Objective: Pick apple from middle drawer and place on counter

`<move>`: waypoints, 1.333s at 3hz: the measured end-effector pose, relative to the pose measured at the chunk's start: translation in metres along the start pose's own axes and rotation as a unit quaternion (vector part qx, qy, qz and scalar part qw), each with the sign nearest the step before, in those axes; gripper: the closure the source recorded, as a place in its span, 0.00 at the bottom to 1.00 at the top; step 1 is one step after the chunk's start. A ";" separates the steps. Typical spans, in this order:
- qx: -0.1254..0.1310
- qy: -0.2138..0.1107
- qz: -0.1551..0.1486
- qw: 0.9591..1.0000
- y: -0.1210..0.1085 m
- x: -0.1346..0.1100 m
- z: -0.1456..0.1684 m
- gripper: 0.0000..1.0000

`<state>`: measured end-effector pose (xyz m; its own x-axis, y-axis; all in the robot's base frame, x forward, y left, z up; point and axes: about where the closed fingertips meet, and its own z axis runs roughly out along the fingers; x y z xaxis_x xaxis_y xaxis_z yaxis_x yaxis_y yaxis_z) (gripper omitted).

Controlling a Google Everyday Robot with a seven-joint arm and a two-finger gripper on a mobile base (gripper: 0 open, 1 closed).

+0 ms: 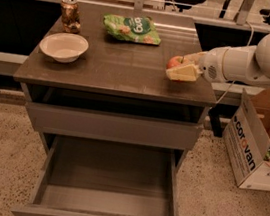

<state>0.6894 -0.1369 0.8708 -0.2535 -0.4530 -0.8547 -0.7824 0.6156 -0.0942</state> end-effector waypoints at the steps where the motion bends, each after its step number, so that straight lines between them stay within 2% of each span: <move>1: -0.004 0.009 -0.005 1.000 -0.003 0.003 0.005 0.35; 2: -0.006 0.009 -0.006 1.000 -0.001 0.003 0.008 0.13; 3: -0.008 0.009 -0.006 1.000 0.000 0.003 0.010 0.00; 4: -0.008 0.009 -0.006 1.000 0.000 0.003 0.010 0.00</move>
Offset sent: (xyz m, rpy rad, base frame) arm 0.0040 0.0001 -0.0050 -0.0167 0.0068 0.0098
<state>0.6942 -0.1320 0.8630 -0.2545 -0.4720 -0.8441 -0.7945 0.5997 -0.0958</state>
